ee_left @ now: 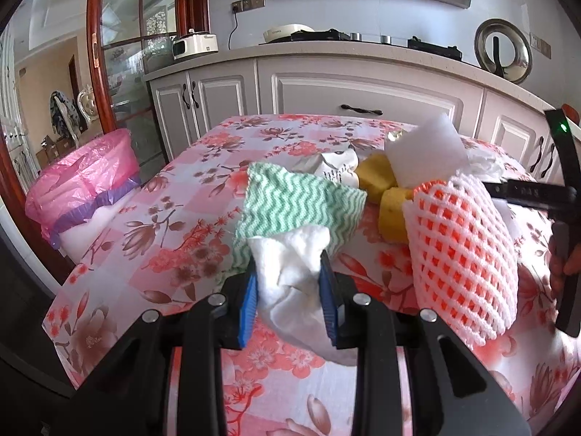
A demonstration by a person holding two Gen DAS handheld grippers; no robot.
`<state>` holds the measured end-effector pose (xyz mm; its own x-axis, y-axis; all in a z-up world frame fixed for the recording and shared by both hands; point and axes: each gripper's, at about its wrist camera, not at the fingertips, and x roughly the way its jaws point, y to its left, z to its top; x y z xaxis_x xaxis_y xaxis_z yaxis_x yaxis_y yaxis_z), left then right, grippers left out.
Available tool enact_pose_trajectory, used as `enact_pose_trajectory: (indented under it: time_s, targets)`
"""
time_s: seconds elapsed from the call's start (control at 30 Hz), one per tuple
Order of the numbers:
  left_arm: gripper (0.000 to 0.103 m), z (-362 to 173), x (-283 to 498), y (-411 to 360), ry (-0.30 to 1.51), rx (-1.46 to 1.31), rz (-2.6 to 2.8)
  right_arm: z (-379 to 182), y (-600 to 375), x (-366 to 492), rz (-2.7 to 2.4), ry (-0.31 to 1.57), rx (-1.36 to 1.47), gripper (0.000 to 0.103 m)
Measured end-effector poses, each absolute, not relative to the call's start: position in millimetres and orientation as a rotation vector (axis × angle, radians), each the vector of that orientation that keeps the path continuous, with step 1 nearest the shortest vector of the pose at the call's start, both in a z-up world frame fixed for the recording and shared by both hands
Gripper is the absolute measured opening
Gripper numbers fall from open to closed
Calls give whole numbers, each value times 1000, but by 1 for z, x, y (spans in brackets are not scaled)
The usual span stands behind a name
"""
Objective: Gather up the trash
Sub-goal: 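Grasp a white foam sheet with the right gripper while the left holds tissue, then carry tissue and foam sheet to the pink bin and release both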
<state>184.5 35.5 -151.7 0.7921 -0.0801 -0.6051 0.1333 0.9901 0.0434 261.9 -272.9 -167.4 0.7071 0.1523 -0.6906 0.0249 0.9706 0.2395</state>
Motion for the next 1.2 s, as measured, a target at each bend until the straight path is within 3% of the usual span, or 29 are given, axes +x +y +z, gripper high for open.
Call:
enact_pose_trajectory:
  time_s: [0.57, 1.2]
  targets:
    - [30, -125, 168, 47, 577, 19, -113, -124, -233, 161, 214, 715, 176, 56]
    - [30, -78, 142, 93, 489, -44, -66, -72, -137, 142, 402, 618, 28, 56]
